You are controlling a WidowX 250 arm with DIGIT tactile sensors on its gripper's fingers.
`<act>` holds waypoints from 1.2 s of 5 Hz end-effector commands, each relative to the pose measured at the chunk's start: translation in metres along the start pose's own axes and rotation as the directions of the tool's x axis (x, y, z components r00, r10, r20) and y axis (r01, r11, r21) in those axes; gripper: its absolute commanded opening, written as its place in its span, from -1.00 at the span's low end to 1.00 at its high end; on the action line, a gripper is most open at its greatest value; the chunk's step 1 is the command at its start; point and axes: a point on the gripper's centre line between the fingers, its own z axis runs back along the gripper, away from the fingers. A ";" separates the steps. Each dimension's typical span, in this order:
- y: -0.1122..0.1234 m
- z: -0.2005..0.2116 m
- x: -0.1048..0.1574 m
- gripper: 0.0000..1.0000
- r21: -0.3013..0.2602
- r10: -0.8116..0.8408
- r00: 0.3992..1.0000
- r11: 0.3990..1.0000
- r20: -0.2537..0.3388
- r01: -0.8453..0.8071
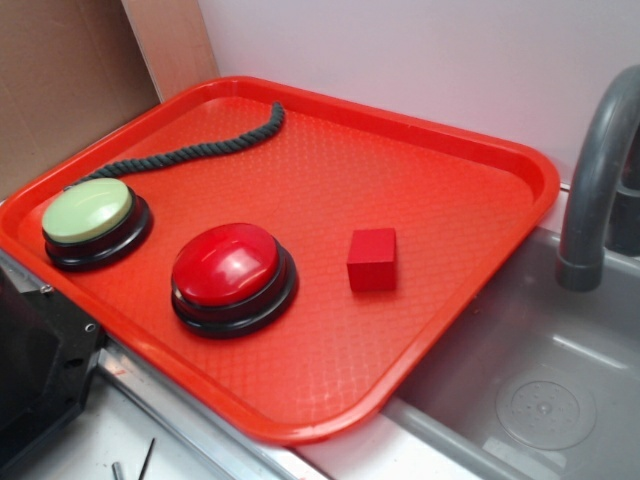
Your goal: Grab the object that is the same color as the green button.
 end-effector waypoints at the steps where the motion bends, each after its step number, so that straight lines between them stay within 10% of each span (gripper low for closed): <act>1: 0.000 0.000 0.000 1.00 0.000 0.000 1.000 1.000 0.000 0.000; 6: 0.083 -0.118 0.104 1.00 0.021 -0.317 0.946 0.948 0.066 0.317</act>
